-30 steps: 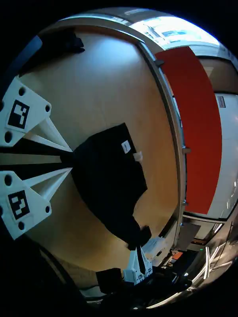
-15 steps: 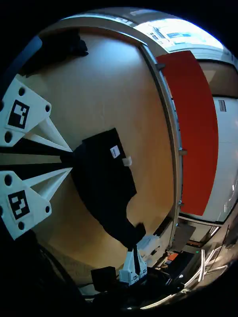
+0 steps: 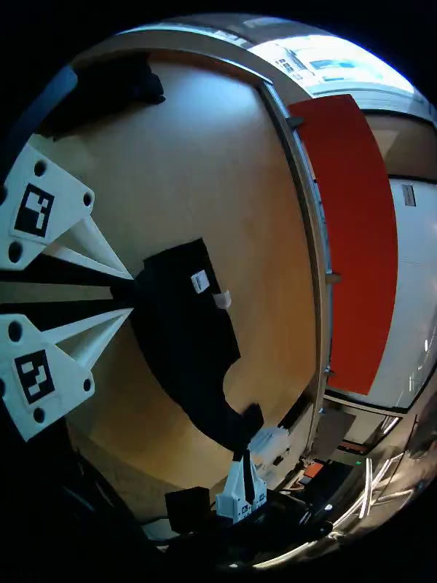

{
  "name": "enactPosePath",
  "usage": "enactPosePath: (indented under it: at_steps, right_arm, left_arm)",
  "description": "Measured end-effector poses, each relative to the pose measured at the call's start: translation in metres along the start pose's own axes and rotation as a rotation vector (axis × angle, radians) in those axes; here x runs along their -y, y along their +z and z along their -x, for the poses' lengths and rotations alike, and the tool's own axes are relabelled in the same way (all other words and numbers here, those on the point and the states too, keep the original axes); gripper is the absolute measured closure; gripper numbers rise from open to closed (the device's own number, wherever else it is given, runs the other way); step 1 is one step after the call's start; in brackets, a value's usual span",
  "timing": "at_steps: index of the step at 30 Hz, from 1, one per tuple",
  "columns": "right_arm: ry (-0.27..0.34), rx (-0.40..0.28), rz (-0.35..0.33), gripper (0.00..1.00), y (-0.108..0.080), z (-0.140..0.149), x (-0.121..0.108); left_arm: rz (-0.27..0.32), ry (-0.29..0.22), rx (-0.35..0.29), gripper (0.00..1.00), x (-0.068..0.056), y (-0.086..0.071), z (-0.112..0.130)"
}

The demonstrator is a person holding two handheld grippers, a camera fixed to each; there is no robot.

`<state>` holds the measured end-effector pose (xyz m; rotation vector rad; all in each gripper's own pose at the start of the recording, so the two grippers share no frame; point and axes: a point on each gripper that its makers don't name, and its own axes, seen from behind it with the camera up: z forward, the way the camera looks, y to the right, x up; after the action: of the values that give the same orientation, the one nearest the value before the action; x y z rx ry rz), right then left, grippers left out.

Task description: Fold towel

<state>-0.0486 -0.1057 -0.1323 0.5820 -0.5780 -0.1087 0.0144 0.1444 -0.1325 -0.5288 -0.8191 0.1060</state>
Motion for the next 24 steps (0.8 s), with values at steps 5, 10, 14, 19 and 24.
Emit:
enactPosePath:
  at_steps: [5,10,14,19,24]
  right_arm:
    - [-0.001,0.006,0.001,0.88,0.001,0.003,-0.001]
    - [0.000,0.016,0.003,0.88,0.004,0.006,-0.003]
    - [0.002,0.027,0.005,0.88,0.011,0.010,-0.007]
    - [0.010,0.040,0.012,0.88,0.022,0.013,-0.015]
    - [0.024,0.050,0.016,0.88,0.036,0.016,-0.025]
  left_arm:
    - [0.000,-0.003,0.005,0.89,0.000,0.002,0.002]
    - [-0.005,-0.010,0.009,0.89,0.002,0.006,0.003]
    - [-0.014,-0.017,0.010,0.89,0.006,0.013,0.002]
    - [-0.022,-0.023,0.015,0.89,0.010,0.027,-0.001]
    - [-0.028,-0.036,0.016,0.89,0.013,0.042,-0.005]
